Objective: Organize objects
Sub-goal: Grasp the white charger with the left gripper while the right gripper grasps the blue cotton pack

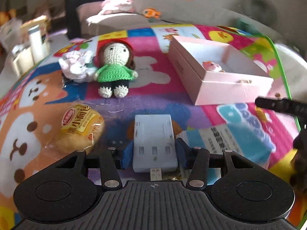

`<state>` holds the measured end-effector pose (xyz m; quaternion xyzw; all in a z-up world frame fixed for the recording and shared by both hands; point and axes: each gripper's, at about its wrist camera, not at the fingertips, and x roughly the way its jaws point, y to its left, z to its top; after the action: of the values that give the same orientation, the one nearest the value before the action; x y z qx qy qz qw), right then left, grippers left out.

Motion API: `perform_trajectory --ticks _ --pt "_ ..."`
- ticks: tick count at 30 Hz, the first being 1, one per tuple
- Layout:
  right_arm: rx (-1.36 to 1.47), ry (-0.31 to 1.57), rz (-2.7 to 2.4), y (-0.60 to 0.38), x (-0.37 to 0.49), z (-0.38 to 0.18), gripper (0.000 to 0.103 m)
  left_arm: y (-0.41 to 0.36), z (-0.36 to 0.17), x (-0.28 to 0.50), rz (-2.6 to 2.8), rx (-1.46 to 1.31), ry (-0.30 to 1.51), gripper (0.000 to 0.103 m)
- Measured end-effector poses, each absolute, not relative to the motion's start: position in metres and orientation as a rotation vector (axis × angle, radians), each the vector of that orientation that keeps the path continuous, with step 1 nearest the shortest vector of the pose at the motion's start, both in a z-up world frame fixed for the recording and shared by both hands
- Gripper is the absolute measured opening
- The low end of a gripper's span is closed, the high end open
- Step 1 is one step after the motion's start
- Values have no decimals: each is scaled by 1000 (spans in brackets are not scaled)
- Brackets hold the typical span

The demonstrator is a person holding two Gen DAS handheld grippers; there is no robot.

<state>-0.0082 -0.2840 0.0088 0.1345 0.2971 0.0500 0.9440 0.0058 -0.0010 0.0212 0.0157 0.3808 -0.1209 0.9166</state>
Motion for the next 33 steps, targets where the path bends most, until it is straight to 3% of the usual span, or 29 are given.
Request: perform_trajectory --ticks 9,16,21,26,32,33 --pt "-46 619 558 -220 -42 35 103 50 20 6 -279 -57 813 53" --pt "-393 571 666 -149 -54 18 103 29 14 19 -267 55 804 53" --pt "-320 692 606 -153 -45 25 87 34 13 18 -278 16 790 53" --pt "-109 793 711 -168 -48 50 87 34 13 15 -285 25 788 53" --pt "-256 734 615 -146 -45 36 87 32 13 16 -265 17 792 53" --pt "-244 756 611 -144 -39 32 82 32 13 16 -261 17 793 53"
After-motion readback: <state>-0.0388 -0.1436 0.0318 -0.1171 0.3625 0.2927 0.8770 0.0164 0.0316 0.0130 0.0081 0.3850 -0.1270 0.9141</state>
